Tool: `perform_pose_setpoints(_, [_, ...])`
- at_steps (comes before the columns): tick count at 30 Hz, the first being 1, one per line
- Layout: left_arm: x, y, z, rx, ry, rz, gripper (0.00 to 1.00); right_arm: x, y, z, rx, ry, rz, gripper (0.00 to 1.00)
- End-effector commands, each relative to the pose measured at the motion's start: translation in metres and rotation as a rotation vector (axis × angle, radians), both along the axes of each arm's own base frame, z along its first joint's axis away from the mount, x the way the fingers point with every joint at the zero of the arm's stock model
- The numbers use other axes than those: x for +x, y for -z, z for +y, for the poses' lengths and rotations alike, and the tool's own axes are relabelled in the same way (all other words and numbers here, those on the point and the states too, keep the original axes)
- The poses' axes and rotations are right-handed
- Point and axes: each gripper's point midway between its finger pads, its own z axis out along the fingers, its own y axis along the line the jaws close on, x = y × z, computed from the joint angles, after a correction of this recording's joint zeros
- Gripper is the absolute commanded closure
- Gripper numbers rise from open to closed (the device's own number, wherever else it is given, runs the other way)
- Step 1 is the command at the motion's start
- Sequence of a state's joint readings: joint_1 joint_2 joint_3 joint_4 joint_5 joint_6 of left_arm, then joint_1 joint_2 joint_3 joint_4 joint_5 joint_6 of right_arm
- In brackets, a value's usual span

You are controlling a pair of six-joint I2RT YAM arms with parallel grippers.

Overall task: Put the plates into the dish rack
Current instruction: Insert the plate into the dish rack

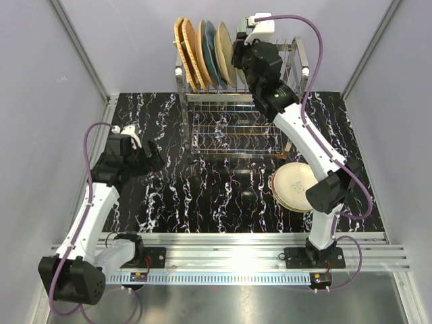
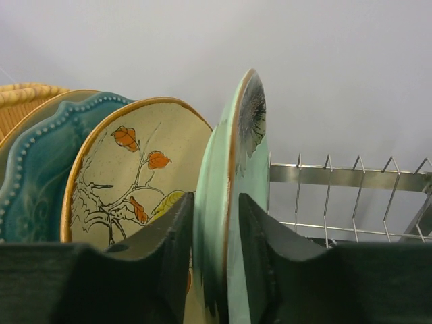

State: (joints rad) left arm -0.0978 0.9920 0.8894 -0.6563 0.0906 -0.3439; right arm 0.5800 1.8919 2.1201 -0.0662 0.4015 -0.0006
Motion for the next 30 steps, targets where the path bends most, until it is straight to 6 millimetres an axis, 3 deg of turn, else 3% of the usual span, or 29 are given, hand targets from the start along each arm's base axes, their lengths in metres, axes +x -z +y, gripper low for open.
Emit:
perform_pose_setpoints(1, [0.006,-0.001,-0.003,-0.013,0.015,-0.024,0.01,0.003,-0.016,-0.016,0.025,0.048,-0.045,0.58])
perform_pose_setpoints(4, [0.006,-0.001,-0.003,-0.013,0.018,-0.024,0.01,0.002,-0.015,-0.013,0.027,0.035,-0.045,0.54])
perform_pose_setpoints(11, [0.005,0.0,-0.003,-0.013,0.017,-0.021,0.01,0.002,-0.015,-0.01,0.052,0.015,-0.04,0.52])
perform_pose_setpoints(21, [0.006,0.0,-0.003,-0.017,0.018,-0.017,0.01,-0.018,-0.043,-0.014,0.103,-0.026,-0.083,0.44])
perform_pose_setpoints(30, [0.006,0.002,-0.004,-0.018,0.02,-0.011,0.01,-0.033,-0.052,-0.015,0.135,-0.065,-0.091,0.44])
